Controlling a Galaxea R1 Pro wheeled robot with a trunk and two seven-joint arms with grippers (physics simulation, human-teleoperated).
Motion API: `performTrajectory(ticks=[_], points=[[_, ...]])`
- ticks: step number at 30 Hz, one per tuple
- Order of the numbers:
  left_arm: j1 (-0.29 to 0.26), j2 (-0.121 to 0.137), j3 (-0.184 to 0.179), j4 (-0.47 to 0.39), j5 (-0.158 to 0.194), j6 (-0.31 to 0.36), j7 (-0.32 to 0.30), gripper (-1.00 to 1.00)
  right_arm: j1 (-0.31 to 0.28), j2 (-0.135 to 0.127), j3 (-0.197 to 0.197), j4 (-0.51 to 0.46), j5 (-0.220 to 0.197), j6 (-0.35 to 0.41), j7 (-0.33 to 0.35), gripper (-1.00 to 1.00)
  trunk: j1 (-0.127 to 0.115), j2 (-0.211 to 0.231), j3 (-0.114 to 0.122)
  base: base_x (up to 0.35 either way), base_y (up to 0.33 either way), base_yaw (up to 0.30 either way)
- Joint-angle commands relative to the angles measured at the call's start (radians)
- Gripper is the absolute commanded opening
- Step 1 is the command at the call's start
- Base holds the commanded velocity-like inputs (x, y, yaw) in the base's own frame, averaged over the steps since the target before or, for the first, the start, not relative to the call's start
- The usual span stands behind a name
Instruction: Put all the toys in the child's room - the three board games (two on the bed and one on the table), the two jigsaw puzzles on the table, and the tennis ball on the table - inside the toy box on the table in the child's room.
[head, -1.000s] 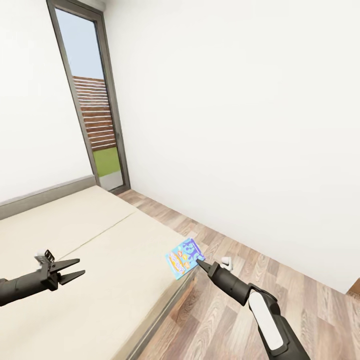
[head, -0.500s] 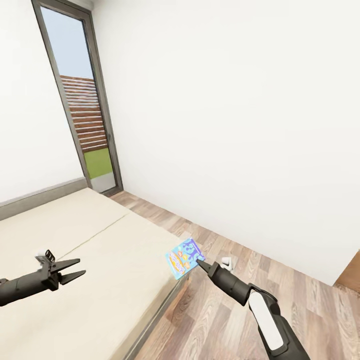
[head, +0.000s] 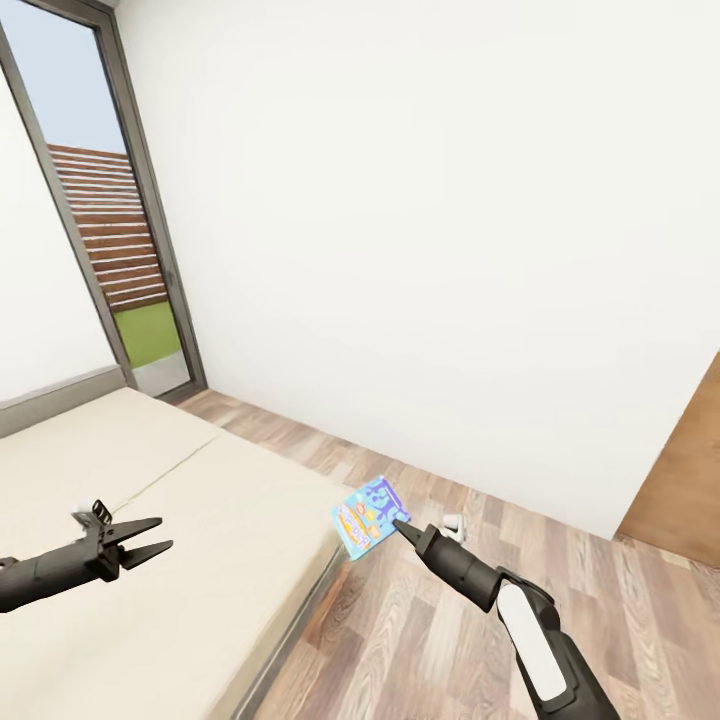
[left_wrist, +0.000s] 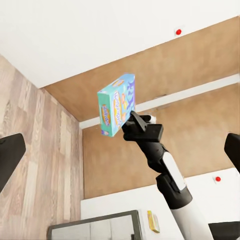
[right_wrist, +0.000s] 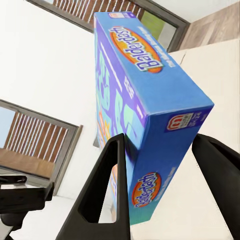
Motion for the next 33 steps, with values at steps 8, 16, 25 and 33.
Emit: performTrajectory(ticks=[8, 16, 25, 33], points=[[0.000, -0.003, 0.000, 0.000, 0.001, 0.011, -0.003, 1.00, -0.001, 0.001, -0.003, 0.000, -0.006, 0.008, 0.001, -1.00, 0.001, -0.002, -0.002, 0.000, 0.000, -0.261], [0.000, -0.003, 0.000, -0.005, 0.001, 0.011, -0.003, 1.00, -0.001, 0.001, -0.003, 0.000, -0.007, 0.008, 0.001, -1.00, 0.001, -0.002, -0.002, 0.000, 0.000, -0.261], [0.000, -0.010, 0.000, -0.005, 0.002, 0.011, 0.014, 1.00, -0.001, 0.000, -0.003, 0.000, -0.008, 0.009, 0.001, -1.00, 0.001, -0.002, -0.002, 0.000, 0.000, -0.261], [0.000, -0.012, 0.000, -0.005, 0.002, 0.012, 0.036, 1.00, -0.001, -0.001, -0.003, 0.000, -0.008, 0.009, 0.001, -1.00, 0.001, -0.002, -0.002, 0.000, 0.000, -0.261]])
